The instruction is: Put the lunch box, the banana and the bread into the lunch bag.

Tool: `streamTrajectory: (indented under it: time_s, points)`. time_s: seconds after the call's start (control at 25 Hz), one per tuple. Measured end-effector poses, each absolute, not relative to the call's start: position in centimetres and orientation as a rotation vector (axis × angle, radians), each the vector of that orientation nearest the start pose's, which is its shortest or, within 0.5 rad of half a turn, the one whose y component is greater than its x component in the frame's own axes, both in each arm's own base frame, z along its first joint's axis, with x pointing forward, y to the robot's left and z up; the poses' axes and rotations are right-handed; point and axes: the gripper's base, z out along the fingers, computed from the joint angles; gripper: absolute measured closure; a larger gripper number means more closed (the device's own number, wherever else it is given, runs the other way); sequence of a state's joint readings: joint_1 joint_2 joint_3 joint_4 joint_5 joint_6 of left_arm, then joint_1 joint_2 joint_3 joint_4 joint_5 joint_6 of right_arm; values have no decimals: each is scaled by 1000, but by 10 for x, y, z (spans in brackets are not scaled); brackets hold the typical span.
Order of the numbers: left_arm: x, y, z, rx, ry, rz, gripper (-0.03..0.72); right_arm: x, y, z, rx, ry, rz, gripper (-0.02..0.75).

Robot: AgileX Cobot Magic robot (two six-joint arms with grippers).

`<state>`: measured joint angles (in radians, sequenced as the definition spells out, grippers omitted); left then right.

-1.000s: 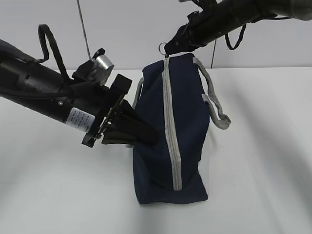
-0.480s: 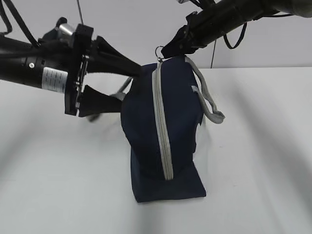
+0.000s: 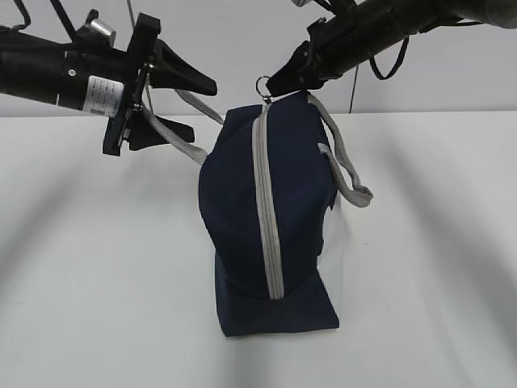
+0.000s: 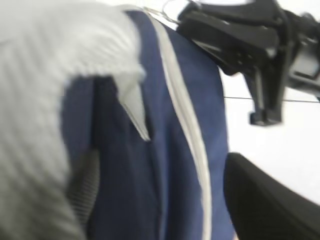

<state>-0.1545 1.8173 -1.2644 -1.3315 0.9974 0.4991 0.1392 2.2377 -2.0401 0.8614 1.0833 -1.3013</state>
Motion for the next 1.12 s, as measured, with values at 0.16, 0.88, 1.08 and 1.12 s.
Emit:
streamTrajectory:
  time_s: [0.16,0.88,1.08,1.12]
  points:
    - [385,-134,246,-109,2493,-1458,178,480,129,258,-1278,1937,618,754]
    - [444,-136,249,118,2561,-1219,189,479,127,257,-1303,1947,601,754]
    - [443,-137,251,140,2571,-1228,189,479,127,257,-1304,1947,599,754]
    - [443,-138,249,142,2577,-1245,189,479,127,257,-1304,1947,599,754]
